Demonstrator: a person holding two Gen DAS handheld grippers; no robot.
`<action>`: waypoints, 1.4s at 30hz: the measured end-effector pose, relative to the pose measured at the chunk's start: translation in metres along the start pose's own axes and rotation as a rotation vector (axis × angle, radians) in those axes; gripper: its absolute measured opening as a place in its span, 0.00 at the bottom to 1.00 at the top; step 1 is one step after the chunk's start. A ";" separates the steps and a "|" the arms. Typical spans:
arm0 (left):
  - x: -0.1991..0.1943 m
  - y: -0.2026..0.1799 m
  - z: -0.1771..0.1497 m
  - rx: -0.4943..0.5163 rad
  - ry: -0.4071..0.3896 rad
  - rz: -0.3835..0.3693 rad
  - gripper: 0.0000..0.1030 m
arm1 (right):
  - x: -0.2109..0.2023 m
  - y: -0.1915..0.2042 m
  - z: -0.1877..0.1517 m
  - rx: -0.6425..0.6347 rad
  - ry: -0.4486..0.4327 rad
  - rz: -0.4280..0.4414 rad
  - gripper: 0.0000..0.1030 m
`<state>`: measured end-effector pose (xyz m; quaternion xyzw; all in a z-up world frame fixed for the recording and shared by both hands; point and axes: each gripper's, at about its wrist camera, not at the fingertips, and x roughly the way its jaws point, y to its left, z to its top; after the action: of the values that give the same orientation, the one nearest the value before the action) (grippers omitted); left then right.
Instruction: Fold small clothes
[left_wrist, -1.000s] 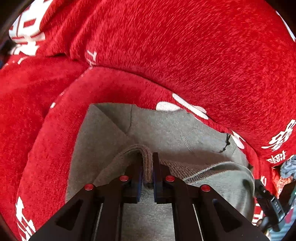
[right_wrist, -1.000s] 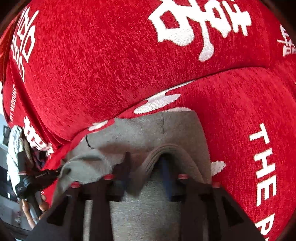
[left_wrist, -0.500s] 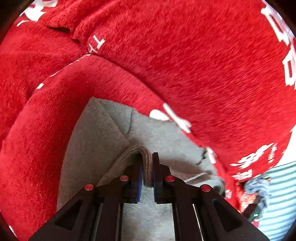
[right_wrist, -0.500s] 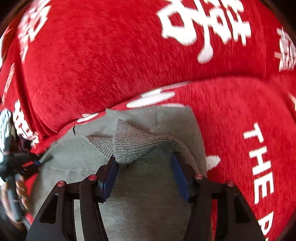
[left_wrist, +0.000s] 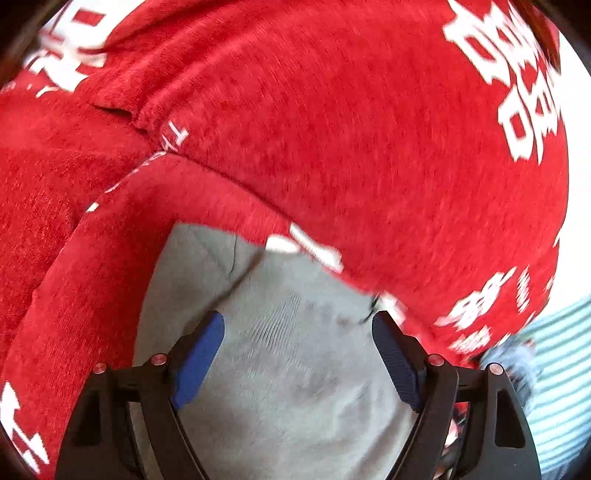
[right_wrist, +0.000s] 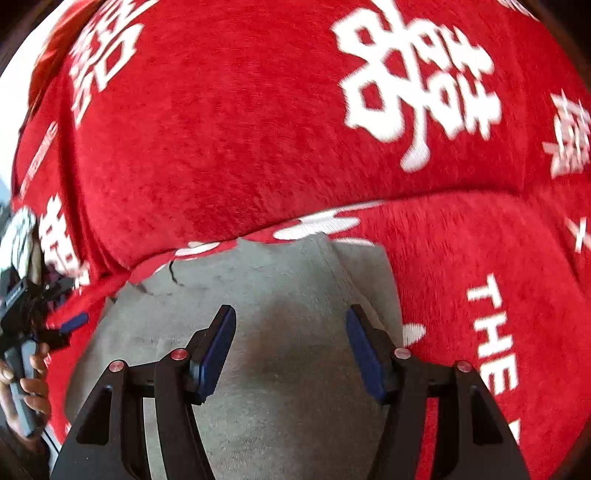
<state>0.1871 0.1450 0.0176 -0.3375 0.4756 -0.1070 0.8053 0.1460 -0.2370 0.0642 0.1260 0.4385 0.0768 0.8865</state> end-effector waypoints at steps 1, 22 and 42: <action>0.009 -0.008 -0.005 0.042 0.035 0.013 0.81 | 0.003 0.006 0.002 -0.042 0.015 -0.008 0.64; -0.018 -0.055 -0.077 0.400 -0.070 0.132 0.81 | -0.021 0.025 -0.026 -0.159 0.005 -0.075 0.64; -0.060 -0.042 -0.185 0.446 -0.090 0.163 0.81 | -0.066 0.058 -0.122 -0.239 -0.024 -0.091 0.66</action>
<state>0.0066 0.0617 0.0268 -0.1163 0.4297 -0.1286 0.8862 0.0075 -0.1791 0.0603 0.0004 0.4210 0.0866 0.9029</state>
